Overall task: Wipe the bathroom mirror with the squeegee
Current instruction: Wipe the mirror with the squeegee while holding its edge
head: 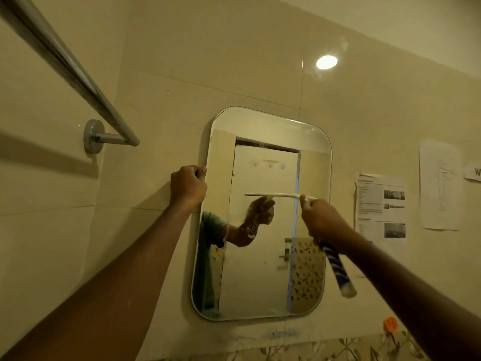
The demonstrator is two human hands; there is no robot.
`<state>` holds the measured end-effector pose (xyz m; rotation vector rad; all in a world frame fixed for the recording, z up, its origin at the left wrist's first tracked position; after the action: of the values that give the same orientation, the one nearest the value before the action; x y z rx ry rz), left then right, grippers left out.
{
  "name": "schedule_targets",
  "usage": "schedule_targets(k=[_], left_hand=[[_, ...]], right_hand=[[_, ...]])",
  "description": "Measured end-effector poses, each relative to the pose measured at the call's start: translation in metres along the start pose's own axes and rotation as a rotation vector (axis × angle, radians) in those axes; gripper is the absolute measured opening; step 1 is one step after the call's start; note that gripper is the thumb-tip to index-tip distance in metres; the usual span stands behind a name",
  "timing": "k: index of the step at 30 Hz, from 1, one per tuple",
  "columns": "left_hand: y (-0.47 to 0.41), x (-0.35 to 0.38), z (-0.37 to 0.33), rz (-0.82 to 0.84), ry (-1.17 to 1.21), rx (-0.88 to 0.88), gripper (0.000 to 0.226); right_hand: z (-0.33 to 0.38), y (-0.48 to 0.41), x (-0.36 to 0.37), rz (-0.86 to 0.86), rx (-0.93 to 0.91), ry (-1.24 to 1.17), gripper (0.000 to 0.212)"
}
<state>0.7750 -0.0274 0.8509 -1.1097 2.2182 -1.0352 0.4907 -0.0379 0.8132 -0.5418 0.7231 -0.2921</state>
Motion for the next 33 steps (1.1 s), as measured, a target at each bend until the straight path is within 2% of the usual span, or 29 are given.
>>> schedule_targets(k=[3,8,11,14,18,21,24,29,33], left_hand=[[-0.001,0.000,0.001,0.003,-0.004,0.004,0.034],[-0.003,0.000,0.004,-0.011,-0.006,0.026,0.034],[-0.004,0.001,0.005,-0.004,0.005,0.033,0.034],[-0.005,0.002,0.006,0.011,0.033,0.005,0.032],[-0.005,0.002,0.006,0.009,0.014,0.011,0.034],[-0.004,0.002,0.006,-0.006,0.012,0.014,0.034],[-0.002,0.002,0.005,-0.006,0.015,0.016,0.034],[-0.002,0.001,0.005,-0.008,0.012,0.009,0.034],[0.001,0.002,0.008,-0.026,0.016,0.018,0.034]], right_hand=[[0.014,-0.006,-0.014,-0.073,-0.031,-0.063,0.046],[0.090,-0.058,-0.073,-0.271,-0.151,-0.159,0.041],[0.105,-0.069,-0.069,-0.259,-0.184,-0.118,0.027],[0.084,-0.060,-0.040,-0.270,-0.201,-0.057,0.032],[0.025,-0.022,0.017,-0.235,-0.113,-0.151,0.054],[0.003,0.012,0.041,-0.210,-0.133,-0.040,0.056],[0.007,0.014,0.031,-0.147,-0.111,-0.029,0.051],[0.066,-0.040,-0.035,-0.265,-0.207,-0.147,0.044],[0.061,-0.055,-0.030,-0.257,-0.196,-0.143,0.045]])
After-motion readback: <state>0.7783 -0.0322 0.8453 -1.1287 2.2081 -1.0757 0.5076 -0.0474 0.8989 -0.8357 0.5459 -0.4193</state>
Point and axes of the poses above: each hand's wrist, its own y-axis away from the middle knuckle, its own x-axis out of the palm, z = x × y, the point moved 7 cm from there along -y, towards the middle knuckle, and after that the axes turned 3 degrees about -z, right-handed, at the moved point
